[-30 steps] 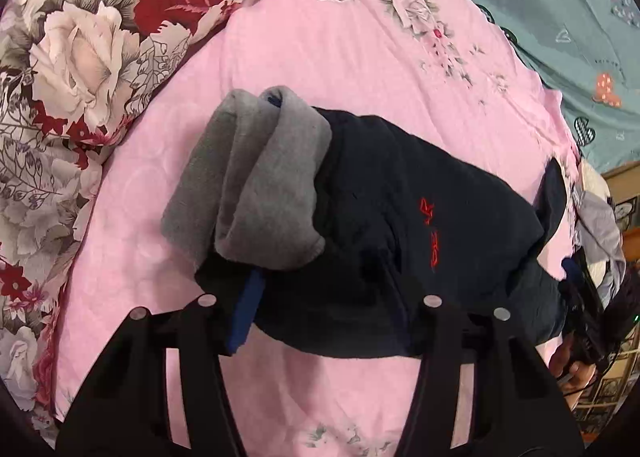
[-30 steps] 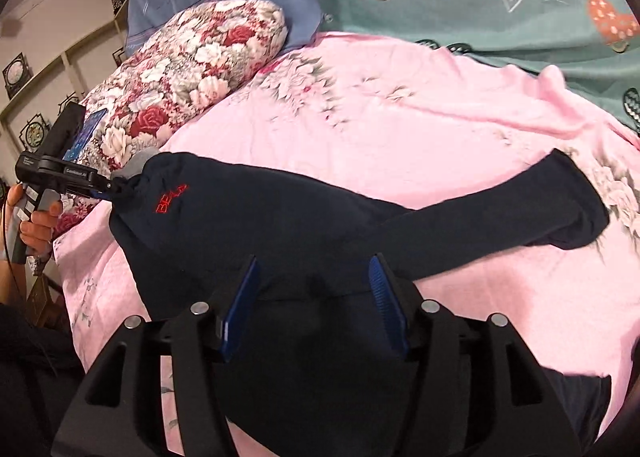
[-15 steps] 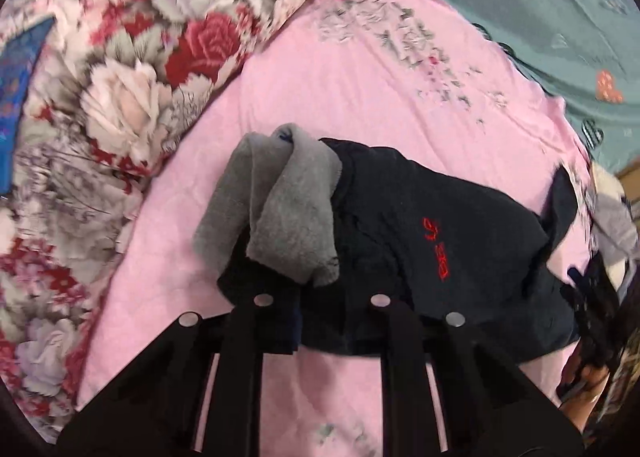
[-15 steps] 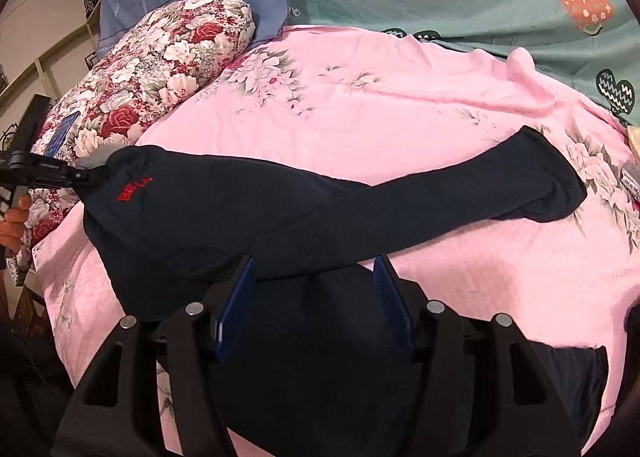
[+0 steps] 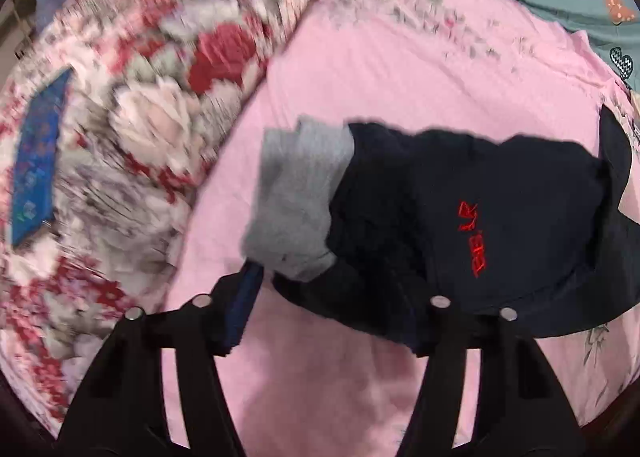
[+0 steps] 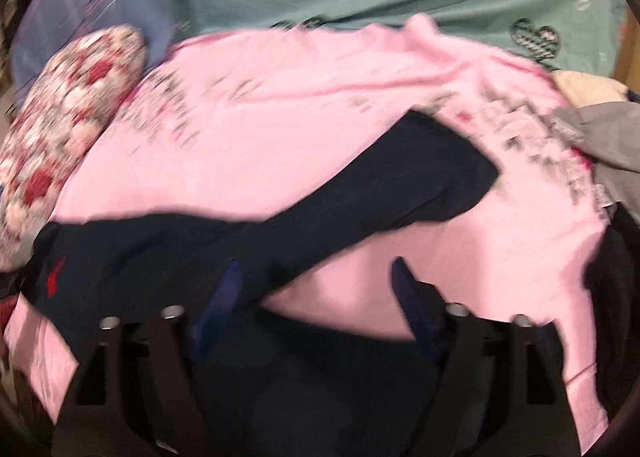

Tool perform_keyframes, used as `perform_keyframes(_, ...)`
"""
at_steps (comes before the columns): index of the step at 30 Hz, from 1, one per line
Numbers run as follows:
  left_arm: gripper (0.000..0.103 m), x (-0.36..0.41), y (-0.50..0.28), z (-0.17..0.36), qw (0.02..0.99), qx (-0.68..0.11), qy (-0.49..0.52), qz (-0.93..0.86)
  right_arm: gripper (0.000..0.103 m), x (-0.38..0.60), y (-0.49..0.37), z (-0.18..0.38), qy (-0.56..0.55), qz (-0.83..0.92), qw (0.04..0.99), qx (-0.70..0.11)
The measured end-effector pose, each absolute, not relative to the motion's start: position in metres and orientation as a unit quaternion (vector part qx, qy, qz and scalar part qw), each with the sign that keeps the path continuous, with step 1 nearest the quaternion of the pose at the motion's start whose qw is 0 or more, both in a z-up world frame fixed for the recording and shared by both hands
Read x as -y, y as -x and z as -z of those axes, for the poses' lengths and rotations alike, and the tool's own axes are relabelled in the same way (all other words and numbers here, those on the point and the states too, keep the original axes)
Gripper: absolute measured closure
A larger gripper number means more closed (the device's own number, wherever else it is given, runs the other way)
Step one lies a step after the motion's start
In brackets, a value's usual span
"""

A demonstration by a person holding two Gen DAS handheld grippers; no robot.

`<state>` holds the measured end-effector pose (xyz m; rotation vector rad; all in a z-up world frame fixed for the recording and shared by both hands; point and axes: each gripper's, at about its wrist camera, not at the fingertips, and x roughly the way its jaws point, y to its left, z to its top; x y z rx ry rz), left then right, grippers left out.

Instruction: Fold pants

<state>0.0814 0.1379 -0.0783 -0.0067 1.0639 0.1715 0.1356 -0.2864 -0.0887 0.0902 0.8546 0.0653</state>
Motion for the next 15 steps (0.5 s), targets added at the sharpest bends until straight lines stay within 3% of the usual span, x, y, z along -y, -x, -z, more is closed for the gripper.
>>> perform_keyframes(1, 0.039, -0.135, -0.076, 0.067, 0.87, -0.487, -0.003, -0.079, 0.007, 0.294, -0.144, 0.084, -0.041, -0.008, 0.914, -0.404)
perform_keyframes(6, 0.021, -0.115, -0.065, 0.036, 0.906, -0.421, 0.002, -0.032, 0.007, 0.307, -0.218, 0.085, -0.02, 0.053, 0.898, -0.436)
perform_keyframes(15, 0.022, -0.075, -0.106, 0.094, 0.868, -0.497, -0.015, 0.008, 0.016, 0.297, -0.299, 0.127, -0.002, 0.131, 0.857, -0.499)
